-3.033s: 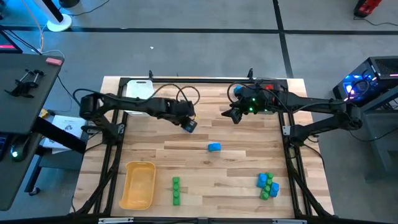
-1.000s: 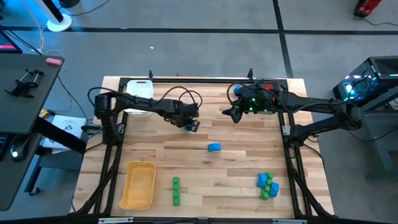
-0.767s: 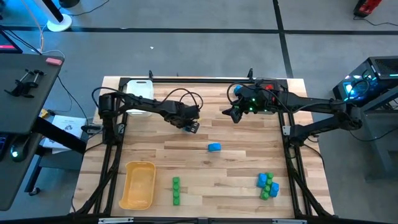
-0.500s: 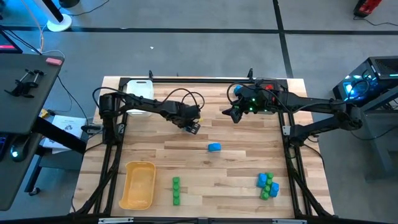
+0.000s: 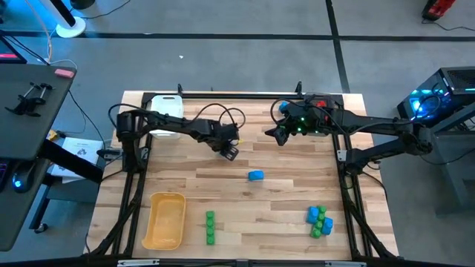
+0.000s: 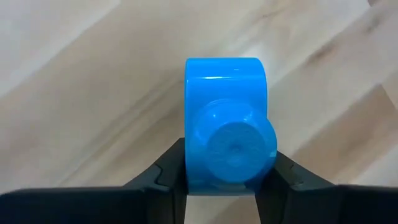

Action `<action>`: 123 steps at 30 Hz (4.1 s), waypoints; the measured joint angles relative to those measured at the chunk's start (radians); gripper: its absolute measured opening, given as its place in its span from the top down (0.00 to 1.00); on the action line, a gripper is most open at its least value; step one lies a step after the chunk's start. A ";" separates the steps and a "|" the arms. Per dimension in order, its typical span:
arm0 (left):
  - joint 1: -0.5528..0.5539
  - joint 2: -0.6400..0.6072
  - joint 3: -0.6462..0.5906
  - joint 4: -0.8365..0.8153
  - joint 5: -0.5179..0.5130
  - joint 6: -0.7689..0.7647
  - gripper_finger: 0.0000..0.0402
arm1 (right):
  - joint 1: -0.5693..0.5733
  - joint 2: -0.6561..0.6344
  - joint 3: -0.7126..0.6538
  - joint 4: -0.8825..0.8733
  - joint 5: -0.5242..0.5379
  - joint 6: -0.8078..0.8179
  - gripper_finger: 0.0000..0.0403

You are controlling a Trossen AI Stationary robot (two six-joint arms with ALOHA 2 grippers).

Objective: Sort blocks
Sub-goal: Put the blue game piece into the white bin

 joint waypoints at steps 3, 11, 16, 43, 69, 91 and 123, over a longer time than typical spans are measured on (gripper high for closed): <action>0.012 -0.092 0.001 -0.130 -0.060 0.009 0.73 | 0.000 0.000 0.000 0.000 0.000 -0.004 0.44; 0.124 -0.437 -0.023 -0.548 -0.512 -0.122 0.73 | 0.000 0.000 0.000 0.000 0.000 -0.006 0.44; 0.302 -0.602 -0.156 -0.560 -0.491 -0.133 0.73 | 0.000 0.000 0.000 0.000 0.001 -0.005 0.44; 0.409 -0.663 -0.285 -0.220 -0.092 0.021 0.47 | 0.000 0.000 0.000 0.000 0.035 0.000 0.44; -0.236 0.023 0.017 0.496 0.159 0.675 0.47 | 0.000 -0.092 0.002 0.051 -0.001 0.026 0.44; -0.244 0.190 0.128 0.483 0.043 0.445 0.47 | 0.000 -0.092 0.002 0.036 -0.001 0.019 0.44; -0.215 0.200 0.127 0.454 0.001 0.501 0.74 | 0.000 -0.092 0.002 0.039 0.000 -0.007 0.44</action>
